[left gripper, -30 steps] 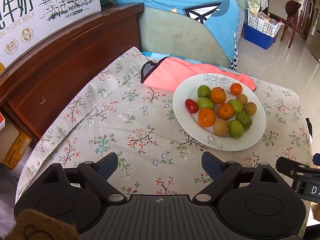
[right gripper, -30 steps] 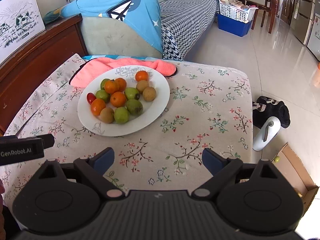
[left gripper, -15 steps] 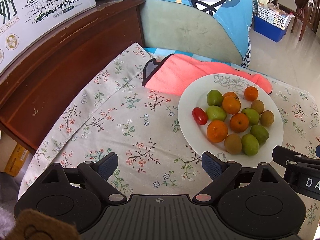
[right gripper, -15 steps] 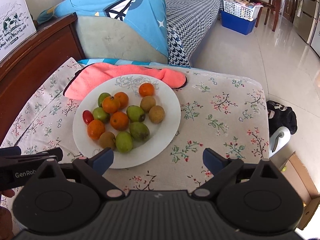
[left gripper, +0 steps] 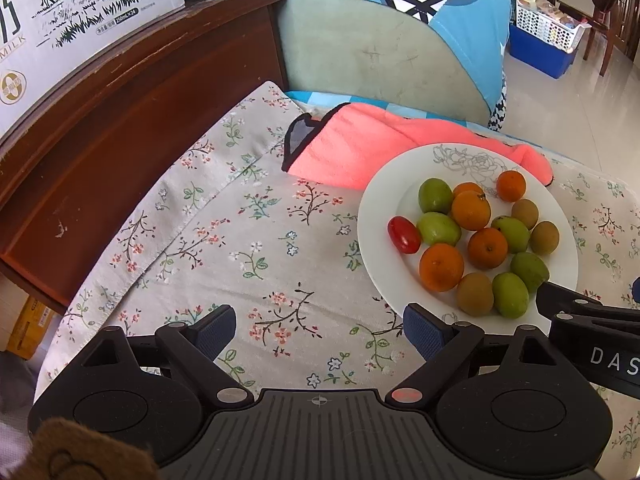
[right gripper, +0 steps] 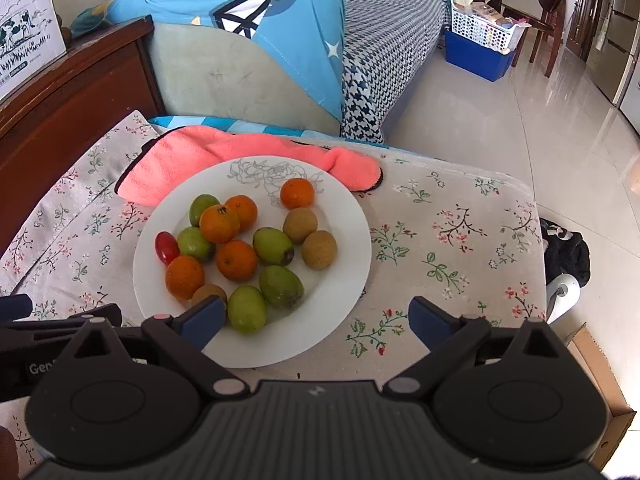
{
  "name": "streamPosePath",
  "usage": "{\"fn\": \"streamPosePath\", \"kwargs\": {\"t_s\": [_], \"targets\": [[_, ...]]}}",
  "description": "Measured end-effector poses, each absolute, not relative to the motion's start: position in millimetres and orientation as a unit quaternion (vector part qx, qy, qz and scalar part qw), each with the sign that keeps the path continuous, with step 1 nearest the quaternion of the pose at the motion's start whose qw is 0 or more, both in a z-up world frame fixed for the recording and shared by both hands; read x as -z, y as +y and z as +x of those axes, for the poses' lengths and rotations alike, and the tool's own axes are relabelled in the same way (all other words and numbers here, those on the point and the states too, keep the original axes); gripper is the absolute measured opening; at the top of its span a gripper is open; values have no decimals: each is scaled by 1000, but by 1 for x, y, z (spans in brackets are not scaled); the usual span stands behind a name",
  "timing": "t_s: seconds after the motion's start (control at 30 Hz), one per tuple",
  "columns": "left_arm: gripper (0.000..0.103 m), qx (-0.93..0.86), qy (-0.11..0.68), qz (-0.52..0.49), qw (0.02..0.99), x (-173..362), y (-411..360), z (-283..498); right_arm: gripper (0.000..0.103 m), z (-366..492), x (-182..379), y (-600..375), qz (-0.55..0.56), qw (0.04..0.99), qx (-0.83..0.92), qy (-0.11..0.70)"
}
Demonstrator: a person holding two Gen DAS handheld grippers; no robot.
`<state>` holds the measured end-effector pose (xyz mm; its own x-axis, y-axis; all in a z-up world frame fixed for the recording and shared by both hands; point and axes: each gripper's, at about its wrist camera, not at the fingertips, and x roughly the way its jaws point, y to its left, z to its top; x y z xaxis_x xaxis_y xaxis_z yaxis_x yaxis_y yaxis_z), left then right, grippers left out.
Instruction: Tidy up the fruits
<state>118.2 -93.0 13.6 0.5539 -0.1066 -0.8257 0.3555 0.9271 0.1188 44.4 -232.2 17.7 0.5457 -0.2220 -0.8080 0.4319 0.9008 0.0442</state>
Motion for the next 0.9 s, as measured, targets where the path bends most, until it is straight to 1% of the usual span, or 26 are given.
{"fn": "streamPosePath", "kwargs": {"t_s": [0.3,0.9], "targets": [[92,132,454,138,870,-12,-94,118,98,43,-16,-232,126,868,187,442],[92,119,451,144,873,-10,-94,118,99,44,-12,-222,84,868,193,449]]}}
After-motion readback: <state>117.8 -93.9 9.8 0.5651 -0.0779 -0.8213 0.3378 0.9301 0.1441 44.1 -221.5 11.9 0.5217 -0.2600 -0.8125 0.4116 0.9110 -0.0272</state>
